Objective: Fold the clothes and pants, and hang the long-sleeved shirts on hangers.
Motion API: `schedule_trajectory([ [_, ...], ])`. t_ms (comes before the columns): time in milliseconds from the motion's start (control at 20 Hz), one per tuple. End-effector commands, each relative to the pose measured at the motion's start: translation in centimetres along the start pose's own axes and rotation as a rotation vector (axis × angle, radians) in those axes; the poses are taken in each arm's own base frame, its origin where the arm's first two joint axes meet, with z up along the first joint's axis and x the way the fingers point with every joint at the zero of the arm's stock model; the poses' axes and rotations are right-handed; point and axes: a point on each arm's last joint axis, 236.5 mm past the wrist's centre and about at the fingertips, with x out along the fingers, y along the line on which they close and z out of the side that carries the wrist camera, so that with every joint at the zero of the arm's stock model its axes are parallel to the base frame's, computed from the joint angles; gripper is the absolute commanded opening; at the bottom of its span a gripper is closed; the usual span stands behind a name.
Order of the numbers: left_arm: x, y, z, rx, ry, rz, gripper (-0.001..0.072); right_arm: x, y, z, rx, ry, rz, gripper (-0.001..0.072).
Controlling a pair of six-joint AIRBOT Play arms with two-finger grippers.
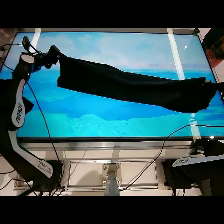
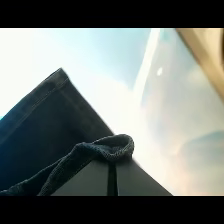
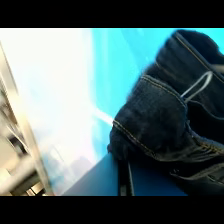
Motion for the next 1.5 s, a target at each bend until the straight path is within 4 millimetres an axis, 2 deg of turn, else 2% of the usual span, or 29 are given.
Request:
schedule_trajectory([
  [0, 1.7, -0.4, 2.6, -0.106, -0.203, -0.019, 0.0054, 2.9, 3.9, 2.4, 0.153, -0.177, 0.127, 0.0031],
  [50, 1.6, -0.4, 3.7, -0.096, -0.271, -0.012, 0.0213, 3.1, 5.9, 3.4, 0.154, -0.239, 0.198, 0.0050],
  [100, 1.3, -0.6, 4.9, -0.087, -0.319, -0.013, 0.0272, 3.1, 7.6, 4.0, 0.089, -0.270, 0.233, 0.0077],
  [150, 1.0, -1.0, 5.8, -0.054, -0.340, -0.015, 0.0280, 3.3, 8.5, 4.0, 0.016, -0.254, 0.229, 0.0095],
  [200, 0.6, -1.2, 6.7, -0.006, -0.351, -0.012, 0.0282, 3.7, 8.9, 3.7, -0.052, -0.214, 0.212, 0.0228],
  [250, 0.4, -1.2, 7.1, 0.029, -0.346, -0.008, 0.0301, 4.0, 8.7, 3.2, -0.113, -0.151, 0.181, 0.0420],
  [300, 0.3, -1.1, 7.2, 0.041, -0.325, -0.006, 0.0317, 4.2, 8.3, 2.9, -0.143, -0.100, 0.153, 0.0506],
  [350, 0.3, -0.9, 6.9, 0.044, -0.298, -0.004, 0.0417, 4.1, 7.6, 2.7, -0.158, -0.070, 0.124, 0.0506],
  [400, 0.3, -0.9, 6.4, 0.042, -0.262, -0.007, 0.0434, 3.8, 6.7, 2.7, -0.180, -0.056, 0.085, 0.0506],
  [500, 0.1, -1.5, 4.7, 0.101, -0.172, -0.015, 0.0431, 2.9, 3.9, 2.3, -0.289, -0.001, -0.030, 0.0504],
  [600, -0.8, -3.3, 3.4, 0.238, -0.104, -0.038, 0.0331, 1.5, 0.1, 1.3, -0.394, 0.106, -0.154, 0.0502],
  [750, -2.6, -8.4, -0.6, 0.474, 0.019, -0.128, 0.0341, -1.4, -5.2, 1.2, -0.411, 0.226, -0.298, 0.0502],
  [800, -3.5, -10.5, -2.6, 0.515, 0.073, -0.170, 0.0363, -2.4, -6.2, 1.0, -0.420, 0.270, -0.307, 0.0503],
  [900, -5.0, -14.1, -5.5, 0.591, 0.129, -0.240, 0.0364, -4.3, -8.0, 0.6, -0.435, 0.342, -0.328, 0.0503],
  [1000, -5.7, -16.9, -8.7, 0.622, 0.180, -0.295, 0.0365, -5.6, -9.2, 0.7, -0.455, 0.383, -0.330, 0.0503],
  [1100, -6.1, -18.6, -13.4, 0.656, 0.292, -0.345, 0.0364, -5.9, -10.0, 1.1, -0.436, 0.398, -0.327, 0.0503],
  [1200, -6.7, -19.9, -17.4, 0.686, 0.381, -0.387, 0.0364, -5.2, -10.8, 1.0, -0.402, 0.433, -0.312, 0.0504],
  [1350, -7.0, -21.8, -20.8, 0.649, 0.427, -0.407, 0.0357, -3.3, -11.0, 0.8, -0.374, 0.465, -0.263, 0.0504],
  [1450, -6.8, -20.7, -23.3, 0.647, 0.495, -0.336, 0.0356, -2.3, -9.3, 0.8, -0.384, 0.455, -0.168, 0.0502],
])
